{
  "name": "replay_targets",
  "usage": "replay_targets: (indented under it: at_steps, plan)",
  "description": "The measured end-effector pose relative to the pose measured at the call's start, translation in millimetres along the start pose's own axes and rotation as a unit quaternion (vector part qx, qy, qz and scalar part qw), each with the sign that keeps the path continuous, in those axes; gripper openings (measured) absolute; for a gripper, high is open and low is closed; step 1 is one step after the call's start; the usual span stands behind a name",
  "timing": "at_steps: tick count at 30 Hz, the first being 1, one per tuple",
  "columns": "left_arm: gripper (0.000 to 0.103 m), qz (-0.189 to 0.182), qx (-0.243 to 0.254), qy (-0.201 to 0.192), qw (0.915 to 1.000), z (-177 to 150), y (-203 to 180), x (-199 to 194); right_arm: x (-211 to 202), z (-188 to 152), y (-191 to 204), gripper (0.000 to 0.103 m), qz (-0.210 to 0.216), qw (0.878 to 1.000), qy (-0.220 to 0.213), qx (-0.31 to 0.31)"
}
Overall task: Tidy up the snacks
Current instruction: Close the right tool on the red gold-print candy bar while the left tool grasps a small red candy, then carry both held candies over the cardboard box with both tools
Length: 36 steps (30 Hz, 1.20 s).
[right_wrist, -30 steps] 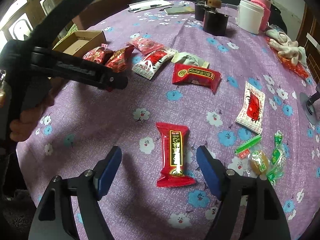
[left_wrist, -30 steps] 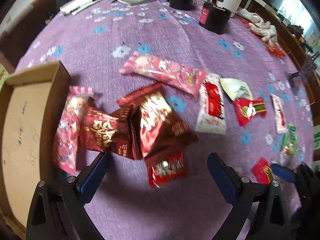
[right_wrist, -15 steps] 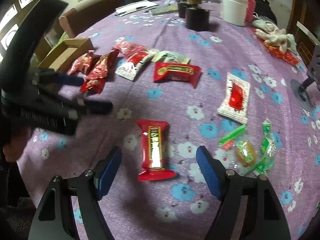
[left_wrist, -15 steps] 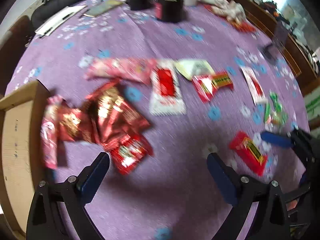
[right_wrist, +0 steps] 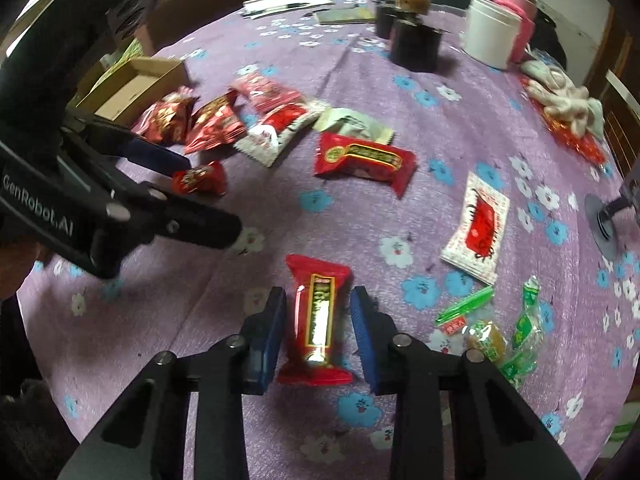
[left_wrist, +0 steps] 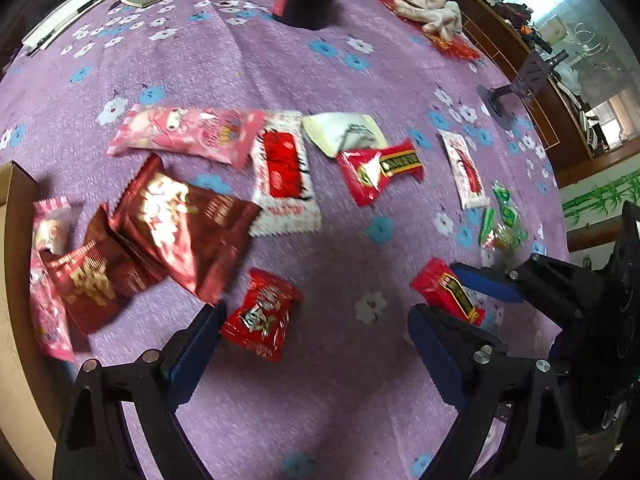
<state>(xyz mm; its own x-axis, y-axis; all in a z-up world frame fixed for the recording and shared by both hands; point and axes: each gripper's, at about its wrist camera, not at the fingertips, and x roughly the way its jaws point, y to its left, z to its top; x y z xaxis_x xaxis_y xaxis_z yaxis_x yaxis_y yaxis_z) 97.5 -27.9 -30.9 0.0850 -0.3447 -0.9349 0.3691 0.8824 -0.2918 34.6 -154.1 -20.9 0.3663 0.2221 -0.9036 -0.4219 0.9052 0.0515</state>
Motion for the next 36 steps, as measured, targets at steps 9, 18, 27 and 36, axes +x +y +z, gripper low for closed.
replay_targets:
  at_steps: [9,18,27,36]
  plan:
    - [0.094,-0.032,-0.022,0.002,0.9992,9.9,-1.2,2.0,4.6,6.8,9.6,0.026,-0.015,1.0,0.006,-0.025]
    - [0.034,0.067,0.017,-0.026,0.9972,8.3,-25.8,8.1,2.6,5.7,17.0,0.018,-0.033,0.999,0.014,-0.041]
    - [0.02,0.1,0.004,-0.035,0.9944,6.1,-16.6,4.4,-0.6,-0.6,5.1,0.019,-0.018,1.0,0.008,-0.01]
    - [0.019,0.084,-0.001,-0.055,0.995,-17.9,-22.8,-0.6,-11.5,-13.4,-0.4,0.019,-0.014,1.0,-0.009,0.004]
